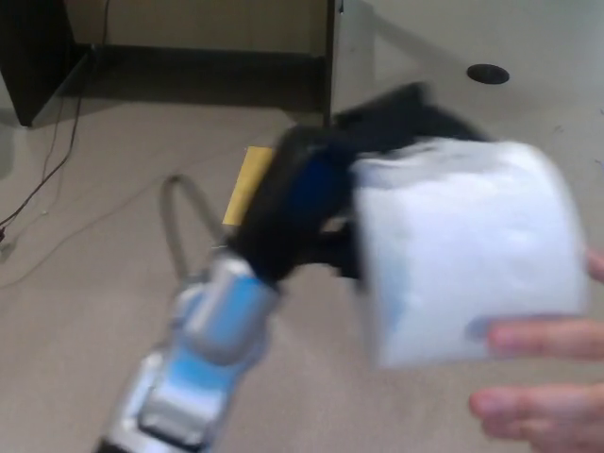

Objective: A person is holding a toilet paper roll and the robot extends its left hand to grab the roll by inserting its thumb into the gap in the middle and brings its hand down by its side. Then it extends its arm again to hand the toilet paper roll back to the person.

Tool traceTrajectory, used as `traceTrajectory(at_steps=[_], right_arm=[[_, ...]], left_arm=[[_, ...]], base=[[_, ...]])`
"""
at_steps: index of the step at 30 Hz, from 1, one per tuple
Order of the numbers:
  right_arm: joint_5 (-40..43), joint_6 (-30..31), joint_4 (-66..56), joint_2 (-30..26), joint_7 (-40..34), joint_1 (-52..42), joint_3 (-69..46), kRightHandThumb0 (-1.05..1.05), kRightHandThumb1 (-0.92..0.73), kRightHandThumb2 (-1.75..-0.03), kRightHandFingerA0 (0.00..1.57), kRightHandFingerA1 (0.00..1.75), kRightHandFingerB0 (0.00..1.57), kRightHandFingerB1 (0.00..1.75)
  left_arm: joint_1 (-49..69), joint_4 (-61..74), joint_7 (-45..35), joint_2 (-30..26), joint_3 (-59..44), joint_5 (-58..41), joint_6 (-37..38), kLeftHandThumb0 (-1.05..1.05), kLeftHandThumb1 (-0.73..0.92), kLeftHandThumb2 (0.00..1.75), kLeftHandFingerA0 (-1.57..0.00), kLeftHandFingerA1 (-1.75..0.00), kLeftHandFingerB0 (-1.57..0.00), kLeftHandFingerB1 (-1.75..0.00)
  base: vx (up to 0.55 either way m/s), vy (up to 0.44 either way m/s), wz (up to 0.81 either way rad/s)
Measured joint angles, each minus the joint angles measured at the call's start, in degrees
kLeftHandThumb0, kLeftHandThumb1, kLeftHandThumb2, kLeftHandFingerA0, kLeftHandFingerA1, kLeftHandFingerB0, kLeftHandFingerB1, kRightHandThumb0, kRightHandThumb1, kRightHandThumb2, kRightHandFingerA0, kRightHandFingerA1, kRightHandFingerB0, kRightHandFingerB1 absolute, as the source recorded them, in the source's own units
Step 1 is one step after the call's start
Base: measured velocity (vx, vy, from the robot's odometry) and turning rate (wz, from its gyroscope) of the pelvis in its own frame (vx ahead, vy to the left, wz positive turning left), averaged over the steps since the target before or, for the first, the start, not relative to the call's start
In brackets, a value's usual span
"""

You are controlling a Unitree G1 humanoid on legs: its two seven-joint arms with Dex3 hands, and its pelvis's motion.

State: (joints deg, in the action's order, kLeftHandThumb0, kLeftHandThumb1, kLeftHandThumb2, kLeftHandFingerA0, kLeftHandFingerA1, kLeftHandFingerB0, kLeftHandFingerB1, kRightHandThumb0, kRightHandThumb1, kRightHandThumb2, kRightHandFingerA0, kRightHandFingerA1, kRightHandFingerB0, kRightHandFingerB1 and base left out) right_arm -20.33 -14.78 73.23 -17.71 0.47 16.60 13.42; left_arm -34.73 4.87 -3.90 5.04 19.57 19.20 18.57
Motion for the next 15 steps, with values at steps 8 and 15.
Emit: traceTrajectory(at_steps=[8,15], right_arm=[[0.0,0.1,-0.1,0.0,0.3,1.4,0.6,-0.38,-0.68,-0.60,0.71,0.59,0.53,0.44],[0.1,-0.1,-0.2,0.0,1.1,1.9,0.4,-0.38,-0.68,-0.60,0.69,0.55,0.53,0.43]], left_arm=[[-3.7,2.7,-0.6,6.8,8.1,5.5,-8.5,-0.08,0.73,0.62,-0.88,-1.66,-0.74,-1.30],[-3.8,5.3,-0.6,7.6,11.9,8.7,-14.4,-0.11,0.68,0.63,-0.90,-1.51,-0.88,-0.68]], base=[[0.00,0.000,0.01],[0.00,0.000,0.00]])
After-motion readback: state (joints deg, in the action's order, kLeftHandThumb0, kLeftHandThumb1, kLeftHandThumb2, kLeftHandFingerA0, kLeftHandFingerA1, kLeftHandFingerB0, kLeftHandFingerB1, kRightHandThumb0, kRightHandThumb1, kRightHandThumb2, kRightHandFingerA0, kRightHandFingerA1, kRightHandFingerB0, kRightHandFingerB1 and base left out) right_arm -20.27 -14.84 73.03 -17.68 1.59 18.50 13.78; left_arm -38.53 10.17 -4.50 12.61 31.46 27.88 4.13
